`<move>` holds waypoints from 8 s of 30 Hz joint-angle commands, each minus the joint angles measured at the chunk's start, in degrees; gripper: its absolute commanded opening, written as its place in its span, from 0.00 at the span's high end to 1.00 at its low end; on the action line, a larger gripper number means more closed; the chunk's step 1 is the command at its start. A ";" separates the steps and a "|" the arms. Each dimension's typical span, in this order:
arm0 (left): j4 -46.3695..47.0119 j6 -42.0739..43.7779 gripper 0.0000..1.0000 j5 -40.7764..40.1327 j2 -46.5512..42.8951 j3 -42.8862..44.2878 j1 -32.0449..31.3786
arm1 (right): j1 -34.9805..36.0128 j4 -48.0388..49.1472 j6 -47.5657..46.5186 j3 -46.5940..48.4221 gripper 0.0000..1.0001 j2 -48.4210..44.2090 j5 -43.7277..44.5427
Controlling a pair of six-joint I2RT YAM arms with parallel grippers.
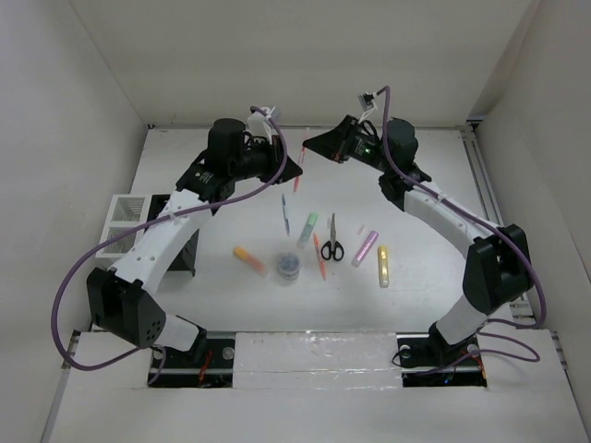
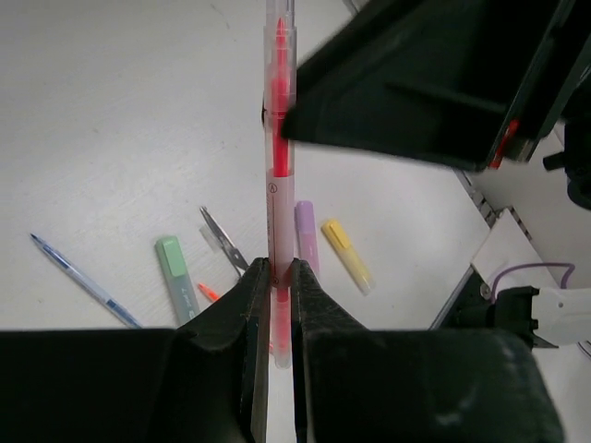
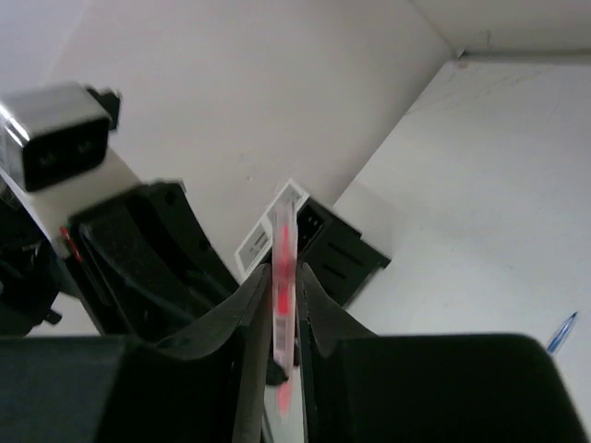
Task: Sort the stationery into containers
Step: Cap the pen, then place the stationery into the container, then grab a piece of stationery with the left arm, then grab a piece of stationery with the right arm
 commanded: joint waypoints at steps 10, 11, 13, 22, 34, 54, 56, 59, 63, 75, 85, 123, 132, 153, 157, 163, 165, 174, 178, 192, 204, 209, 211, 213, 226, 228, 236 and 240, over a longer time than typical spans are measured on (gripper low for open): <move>10.49 -0.54 1.00 -3.78 -3.47 -2.04 1.15 | 0.85 2.99 2.97 -1.02 0.48 -0.92 -7.40; 10.49 -0.54 1.00 -5.17 -3.47 -2.04 1.15 | 0.85 3.78 3.58 -1.03 0.41 -1.44 -7.40; 9.97 -0.54 1.00 -6.59 -3.47 -2.04 1.15 | -0.64 5.45 4.11 -1.64 0.35 -2.06 -7.40; 8.91 -2.64 1.00 -16.42 -2.86 -0.10 1.76 | -8.46 6.77 2.54 -5.33 0.27 -7.16 -8.98; 6.11 -3.79 1.00 -42.34 -3.99 2.10 2.91 | -9.70 -19.51 -24.27 0.90 0.22 -8.84 -5.90; -14.28 -23.82 1.00 -94.05 -9.55 -8.64 6.32 | 2.94 -14.24 -42.64 -4.43 0.22 -9.09 1.56; -16.31 -25.24 1.00 -88.55 -8.83 -7.22 11.94 | 4.71 -12.57 -41.33 -6.47 0.22 -12.42 2.45; -9.67 -22.44 1.00 -88.51 -9.36 -11.68 15.12 | 9.45 -11.95 -42.89 -9.46 0.22 -17.42 6.48; -2.26 -20.32 1.00 -88.41 -10.15 -17.85 15.12 | 14.38 -10.02 -43.43 -13.67 0.22 -22.01 10.53; 6.10 -17.24 1.00 -87.89 -6.47 -22.69 15.12 | 17.20 -2.20 -41.06 -21.41 0.22 -23.77 10.01; 7.51 -17.24 1.00 -90.53 -2.60 -24.80 15.12 | 17.20 2.55 -40.53 -24.58 0.21 -24.30 8.69; -2.78 -21.74 0.11 -91.25 -10.23 -19.79 11.43 | 17.72 5.74 -37.72 -24.05 0.17 -20.26 8.33; 0.38 -9.87 0.00 -78.66 -23.77 -17.86 0.76 | 16.67 -27.48 -34.47 -11.40 0.00 -16.31 38.98; -10.60 -16.98 0.00 -60.04 15.39 1.46 -7.82 | 8.58 -56.51 -19.44 -9.63 0.00 -22.10 67.93; -12.00 -16.98 0.02 -57.58 21.92 4.89 -7.82 | 7.26 -54.49 -23.02 -11.21 0.00 -22.71 62.84; -15.52 -18.74 0.07 -56.43 28.07 7.02 -7.82 | 7.26 -50.36 -24.62 -12.97 0.00 -24.83 56.94; -14.56 -18.12 0.08 -53.62 28.70 6.15 -7.82 | 7.26 -49.04 -25.15 -13.50 0.00 -25.44 56.41; -12.53 -15.48 0.19 -46.24 30.53 4.39 -7.82 | 6.74 -47.81 -25.68 -13.51 0.00 -25.97 54.13; -12.53 -15.48 0.25 -44.04 31.86 3.85 -7.82 | 6.74 -47.20 -25.68 -14.65 0.00 -27.81 53.60; -14.37 -16.54 0.61 -44.03 37.83 2.53 -7.82 | 6.74 -46.05 -25.68 -16.84 0.00 -32.12 52.54; -12.62 -16.54 1.00 -42.63 36.26 -1.50 -6.68 | 5.68 -46.05 -25.15 -19.30 0.00 -33.97 50.09; -15.51 -18.38 1.00 -48.68 26.80 -0.81 -6.67 | 5.68 -47.27 -26.12 -20.63 0.00 -28.89 50.78; -16.92 -18.38 1.00 -51.32 23.09 -0.28 -6.67 | 5.68 -51.99 -26.12 -20.10 0.00 -25.81 54.01; -18.67 -17.16 1.00 -51.86 18.08 1.83 -7.20 | 5.68 -54.21 -23.59 -18.70 0.00 -21.76 55.96; -21.41 -8.45 1.00 -50.63 -4.06 -6.24 -9.84 | 7.70 -50.44 -13.37 -16.77 0.13 -12.71 63.79; -21.41 -7.66 1.00 -50.63 -6.62 -9.67 -9.84 | 7.70 -50.97 -12.85 -15.62 0.17 -9.55 64.84; -15.53 -5.55 1.00 -48.35 -18.84 -19.87 -9.84 | 10.07 -51.15 -9.42 -12.02 0.28 -3.57 66.70; -14.29 -5.55 1.00 -46.94 -20.61 -21.11 -9.84 | 10.69 -51.67 -6.62 -8.51 0.31 0.82 67.92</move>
